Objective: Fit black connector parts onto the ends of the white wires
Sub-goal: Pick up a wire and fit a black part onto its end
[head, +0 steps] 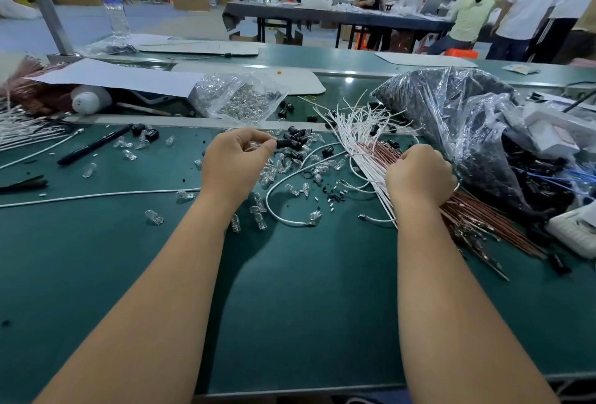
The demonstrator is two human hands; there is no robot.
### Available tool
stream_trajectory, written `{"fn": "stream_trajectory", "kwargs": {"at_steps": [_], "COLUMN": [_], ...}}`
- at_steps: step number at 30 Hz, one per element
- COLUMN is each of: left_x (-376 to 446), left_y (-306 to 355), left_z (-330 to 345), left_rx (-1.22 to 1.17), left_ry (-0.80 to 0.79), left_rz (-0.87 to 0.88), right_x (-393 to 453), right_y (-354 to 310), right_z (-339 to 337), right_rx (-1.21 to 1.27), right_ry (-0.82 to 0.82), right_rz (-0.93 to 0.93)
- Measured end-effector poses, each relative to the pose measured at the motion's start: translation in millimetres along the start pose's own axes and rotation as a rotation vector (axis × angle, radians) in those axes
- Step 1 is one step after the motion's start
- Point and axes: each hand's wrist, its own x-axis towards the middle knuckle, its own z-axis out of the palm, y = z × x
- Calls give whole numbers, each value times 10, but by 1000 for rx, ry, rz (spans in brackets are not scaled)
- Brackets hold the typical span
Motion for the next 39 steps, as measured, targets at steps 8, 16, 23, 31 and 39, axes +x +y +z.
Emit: {"fn": "stream_trajectory", "kwargs": {"at_steps": [8,16,23,31,39], "left_x": [29,38,87,74,78], "left_y": [-18,19,-45,-10,-25], "left_z": [3,17,-20,-32,-33], "left_rx": [8,-71,-134,-148,-154], "left_ry": [15,-33,-15,-67,-88], "left_rz": [-93,-121,-212,-191,-164], "right_x": [-34,-608,-511,-430,-431], "right_y": [-99,-833,-721,-665,-663], "right_z": [-89,77,178,228,247], "right_rx": [79,457,576,655,647], "right_ry": [325,229,87,14,17], "right_rz": [-32,-719,-524,-469,-513]}}
